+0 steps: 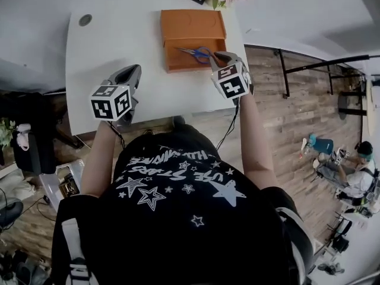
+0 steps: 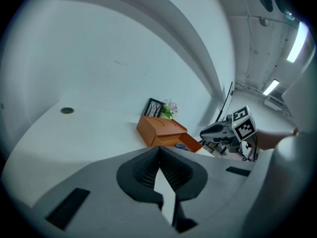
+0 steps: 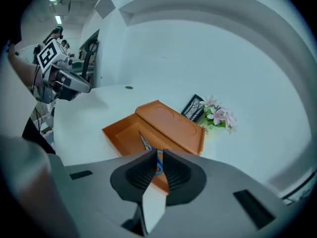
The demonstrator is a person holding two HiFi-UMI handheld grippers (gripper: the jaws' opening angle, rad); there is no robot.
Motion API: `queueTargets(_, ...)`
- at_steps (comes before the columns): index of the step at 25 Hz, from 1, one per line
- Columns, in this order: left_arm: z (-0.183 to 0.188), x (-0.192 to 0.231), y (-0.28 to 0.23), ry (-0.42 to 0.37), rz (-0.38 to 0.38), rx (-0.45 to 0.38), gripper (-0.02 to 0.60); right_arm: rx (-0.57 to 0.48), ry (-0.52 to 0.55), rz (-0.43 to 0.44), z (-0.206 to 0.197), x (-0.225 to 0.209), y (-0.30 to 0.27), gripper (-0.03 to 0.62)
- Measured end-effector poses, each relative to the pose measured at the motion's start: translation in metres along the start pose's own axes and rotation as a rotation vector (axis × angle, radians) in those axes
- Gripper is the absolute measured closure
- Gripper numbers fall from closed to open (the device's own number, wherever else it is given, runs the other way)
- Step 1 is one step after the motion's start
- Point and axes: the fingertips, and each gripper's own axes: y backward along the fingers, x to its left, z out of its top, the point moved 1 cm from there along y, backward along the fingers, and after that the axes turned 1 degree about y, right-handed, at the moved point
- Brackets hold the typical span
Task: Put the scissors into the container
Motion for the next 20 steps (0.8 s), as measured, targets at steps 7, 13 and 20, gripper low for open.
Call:
queueTargets(7,-0.016,-0.019,0.039,-0.076,-0.136,0.046,0.563,-0.060,-0.207,-0.154,-0.016,0.050,0.068,0.536)
queueTargets(13,-0.033,-0.036,0.049,-0.112,-0.228,0.090,0.563,-0.033,-0.337,-0.210,-0.052,0.095,0.108,0.536)
queueTargets(20,-0.048,-0.047,0.052,-0.108,-0.264,0.110,0.563,-0.029,-0.373,-0.207,-0.064,0.121,0.114,0.536)
